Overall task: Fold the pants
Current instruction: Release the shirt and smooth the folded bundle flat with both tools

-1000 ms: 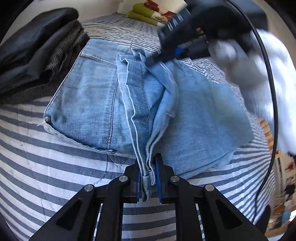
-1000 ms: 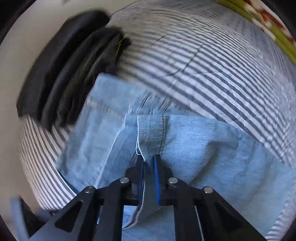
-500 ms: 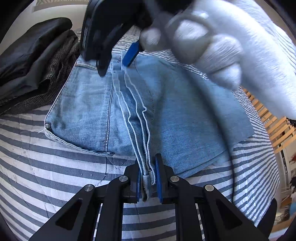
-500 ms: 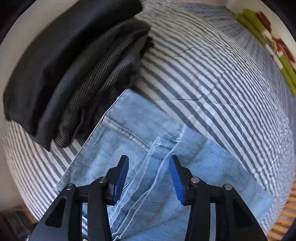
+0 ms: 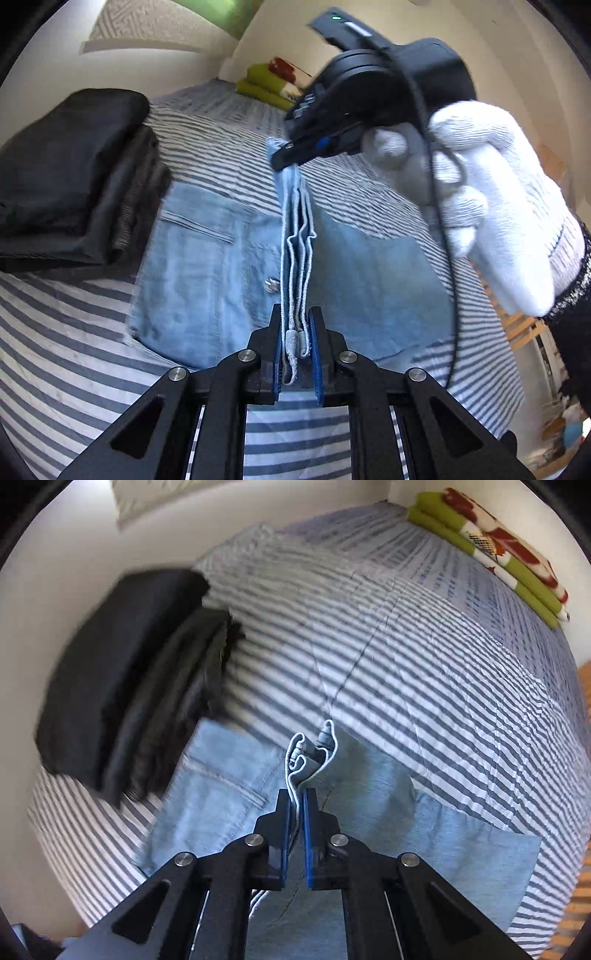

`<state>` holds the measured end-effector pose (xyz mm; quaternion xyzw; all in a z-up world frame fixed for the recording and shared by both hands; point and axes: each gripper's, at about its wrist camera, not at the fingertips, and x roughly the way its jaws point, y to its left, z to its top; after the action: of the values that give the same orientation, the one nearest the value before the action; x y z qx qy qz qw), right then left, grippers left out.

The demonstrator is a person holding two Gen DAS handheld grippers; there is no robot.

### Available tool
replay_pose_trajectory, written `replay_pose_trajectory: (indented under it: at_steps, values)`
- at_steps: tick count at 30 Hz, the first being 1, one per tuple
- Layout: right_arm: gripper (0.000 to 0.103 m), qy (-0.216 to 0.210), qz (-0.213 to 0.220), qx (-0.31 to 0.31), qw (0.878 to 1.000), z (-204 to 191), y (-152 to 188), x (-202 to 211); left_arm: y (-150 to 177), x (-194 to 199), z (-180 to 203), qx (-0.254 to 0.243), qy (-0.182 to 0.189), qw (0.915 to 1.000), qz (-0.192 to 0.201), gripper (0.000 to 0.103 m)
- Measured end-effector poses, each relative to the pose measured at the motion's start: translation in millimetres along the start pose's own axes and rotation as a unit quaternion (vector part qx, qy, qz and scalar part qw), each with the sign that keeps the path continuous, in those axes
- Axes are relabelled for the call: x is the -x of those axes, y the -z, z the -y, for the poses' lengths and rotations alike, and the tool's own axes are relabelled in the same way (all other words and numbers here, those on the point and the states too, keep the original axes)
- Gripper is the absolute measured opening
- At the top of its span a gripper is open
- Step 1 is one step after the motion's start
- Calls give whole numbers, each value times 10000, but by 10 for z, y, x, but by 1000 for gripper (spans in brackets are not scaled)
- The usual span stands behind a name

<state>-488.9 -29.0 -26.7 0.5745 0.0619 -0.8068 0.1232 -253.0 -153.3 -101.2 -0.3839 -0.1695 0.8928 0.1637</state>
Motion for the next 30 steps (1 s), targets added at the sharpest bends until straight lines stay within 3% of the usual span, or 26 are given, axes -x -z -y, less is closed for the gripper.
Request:
replay_pose_trajectory:
  at_steps: [2,4,6,8,11,14,17,19,21,24,27,30]
  values:
    - [5,-125,65,-29,9999,-89,-93,-64,-158,-26,-205,271,-22,9996,30,13]
    - [5,-159,42,62,9998,-185,-176,-293,-110,-84,-371,495,-164,9986,-97,13]
    - [6,20,-173,300,9994,-303,-214,-564,-81,-293,-501,640,-348,9964,-443,13]
    - [10,-331,-248,40,9991,-203,-194,-604,-71,-375,-649,704,-518,9937,-708,13]
    - [16,-890,0,-397,9952,132,-74,-307,-52,-372,-640,685,-521,9939,-696,13]
    - [21,-968,526,-695,9915,644,204,145,-18,-358,-673,841,-427,9931,-694,13]
    - [22,-785,704,-1250,9865,1307,697,424,40,-353,-692,806,-422,9930,-750,13]
    - [22,-382,861,-1411,9855,1687,1071,544,61,-346,-700,852,-393,9926,-774,13]
    - [22,101,1000,-1611,9818,2086,1593,653,70,-342,-688,878,-389,9923,-777,13]
    - [26,360,1026,-2173,9700,2771,2376,710,50,-372,-677,919,-361,9925,-721,13]
    - [26,799,954,-2764,9530,3290,3112,772,25,-405,-687,910,-776,9907,-649,28]
    - [27,498,1013,-3302,9371,3591,3652,798,1,-256,-575,660,-1242,9881,-617,31]
